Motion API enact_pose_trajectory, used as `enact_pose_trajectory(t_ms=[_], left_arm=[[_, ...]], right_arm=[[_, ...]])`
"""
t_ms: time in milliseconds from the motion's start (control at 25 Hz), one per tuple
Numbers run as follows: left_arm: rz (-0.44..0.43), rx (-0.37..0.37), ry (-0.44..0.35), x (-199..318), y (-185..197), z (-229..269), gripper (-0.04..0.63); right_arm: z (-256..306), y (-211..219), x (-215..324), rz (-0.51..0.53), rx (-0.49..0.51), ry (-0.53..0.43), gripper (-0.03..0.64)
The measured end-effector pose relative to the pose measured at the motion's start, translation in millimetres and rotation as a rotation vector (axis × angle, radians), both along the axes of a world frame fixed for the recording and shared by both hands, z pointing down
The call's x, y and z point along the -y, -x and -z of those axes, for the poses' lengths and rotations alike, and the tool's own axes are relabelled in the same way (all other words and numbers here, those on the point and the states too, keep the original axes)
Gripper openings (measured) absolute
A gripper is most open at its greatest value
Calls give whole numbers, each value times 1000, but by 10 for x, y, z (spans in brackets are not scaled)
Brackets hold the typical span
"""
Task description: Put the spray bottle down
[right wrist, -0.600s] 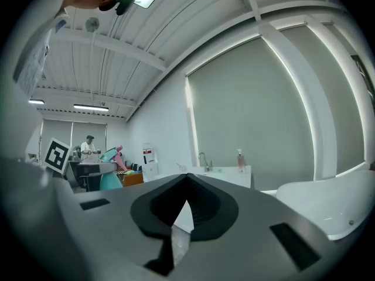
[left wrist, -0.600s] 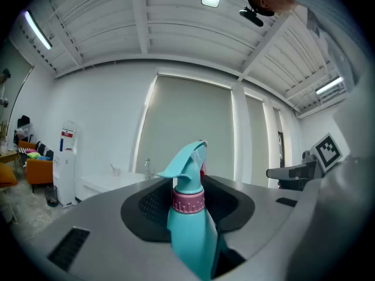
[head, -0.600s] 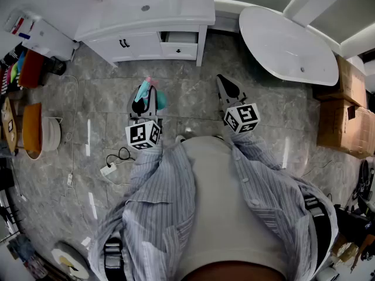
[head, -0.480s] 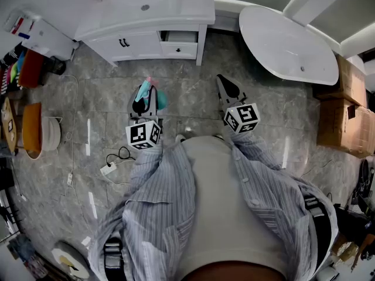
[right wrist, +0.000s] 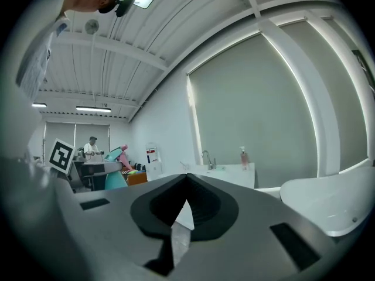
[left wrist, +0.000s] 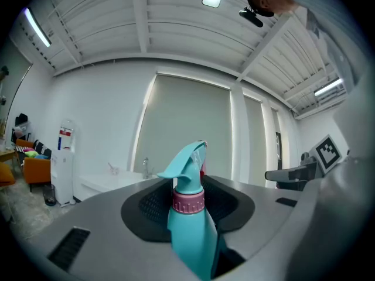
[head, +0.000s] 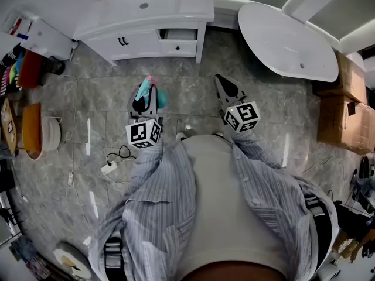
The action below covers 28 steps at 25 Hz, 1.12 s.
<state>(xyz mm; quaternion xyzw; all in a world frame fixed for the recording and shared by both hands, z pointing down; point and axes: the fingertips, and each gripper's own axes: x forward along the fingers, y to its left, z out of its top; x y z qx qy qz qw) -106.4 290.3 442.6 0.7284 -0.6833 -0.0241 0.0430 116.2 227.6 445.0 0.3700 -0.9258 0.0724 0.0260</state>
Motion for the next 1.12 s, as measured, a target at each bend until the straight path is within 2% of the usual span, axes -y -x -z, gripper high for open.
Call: enact_pose_trajectory(t_ms=[600,1120], left_arm=[[-46,-12,-3,27,117,-25,146],[-112,-13,-6,138,622,-53,145]], right_arm=[[10,139,-44,-29,-26,-8,15],[-14,549,-45,-106,-45,-12,15]])
